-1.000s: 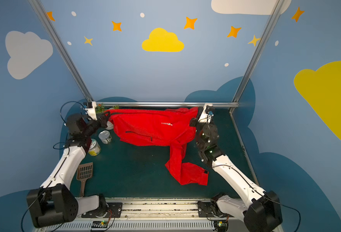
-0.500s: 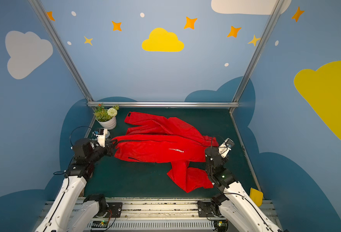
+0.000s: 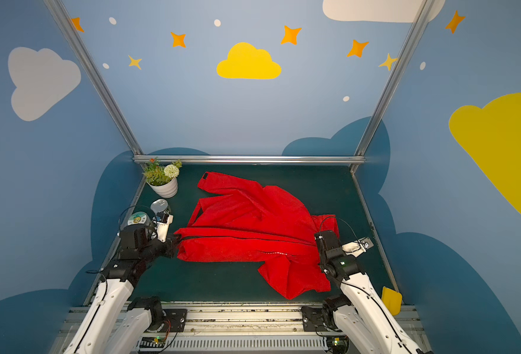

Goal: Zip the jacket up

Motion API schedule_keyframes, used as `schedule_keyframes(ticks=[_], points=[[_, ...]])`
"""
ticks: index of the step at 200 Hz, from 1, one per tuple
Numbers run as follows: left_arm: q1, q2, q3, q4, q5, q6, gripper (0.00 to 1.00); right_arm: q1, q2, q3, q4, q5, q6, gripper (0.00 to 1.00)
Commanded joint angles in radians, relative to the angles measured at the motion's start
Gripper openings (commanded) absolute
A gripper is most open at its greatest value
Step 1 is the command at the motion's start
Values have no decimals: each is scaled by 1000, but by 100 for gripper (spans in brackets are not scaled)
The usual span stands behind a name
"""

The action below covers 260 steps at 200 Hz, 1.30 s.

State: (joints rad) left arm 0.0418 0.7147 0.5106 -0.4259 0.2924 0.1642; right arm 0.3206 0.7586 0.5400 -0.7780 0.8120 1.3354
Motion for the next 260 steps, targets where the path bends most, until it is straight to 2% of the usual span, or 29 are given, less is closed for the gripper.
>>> schedule_keyframes(ticks=[1, 15, 30, 43, 56, 93, 110, 126, 138, 150, 167, 190, 202, 212, 226, 234, 260], points=[[-19, -23, 20, -88, -101, 224, 3, -33, -4, 19, -194, 49, 118, 0], [-51, -79, 9, -153, -157, 352, 3, -54, -4, 24, -236, 60, 142, 0], [-59, -169, -34, -192, -155, 477, 3, -79, -1, 25, -279, 46, 172, 0], [-56, -209, -54, -163, -167, 468, 3, -95, -2, 17, -289, 30, 182, 0], [-57, -183, -53, -172, -195, 466, 3, -108, -1, 16, -310, 3, 223, 0], [-83, -68, -21, -236, -89, 549, 3, -182, 1, 4, -317, -73, 236, 0], [-141, -90, -28, -207, -46, 580, 3, -187, -10, 18, -284, -74, 157, 0], [-211, -121, -40, -175, -85, 610, 3, -187, -45, 38, -229, -48, 21, 35], [-227, -123, -34, -174, -66, 627, 3, -187, -64, 63, -209, -57, -44, 48], [-231, -115, -14, -187, 0, 636, 3, -186, -62, 117, -220, -123, -101, 61], [-240, -120, -3, -179, -2, 635, 3, -181, -18, 216, -338, -221, -65, 67], [-247, -140, -16, -159, -35, 660, 3, -163, 41, 309, -474, -325, -17, 68], [-249, -155, -18, -151, -49, 660, 3, -163, 42, 322, -476, -407, -21, 71], [-252, -165, -18, -150, -51, 664, 3, -163, 38, 317, -453, -490, -22, 79], [-254, -171, -18, -153, -52, 668, 3, -164, 29, 305, -444, -604, 13, 80], [-256, -174, -18, -155, -91, 667, 3, -163, 27, 302, -443, -663, 30, 81], [-271, -185, -30, -156, -116, 667, 3, -163, 27, 334, -489, -727, 60, 81]])
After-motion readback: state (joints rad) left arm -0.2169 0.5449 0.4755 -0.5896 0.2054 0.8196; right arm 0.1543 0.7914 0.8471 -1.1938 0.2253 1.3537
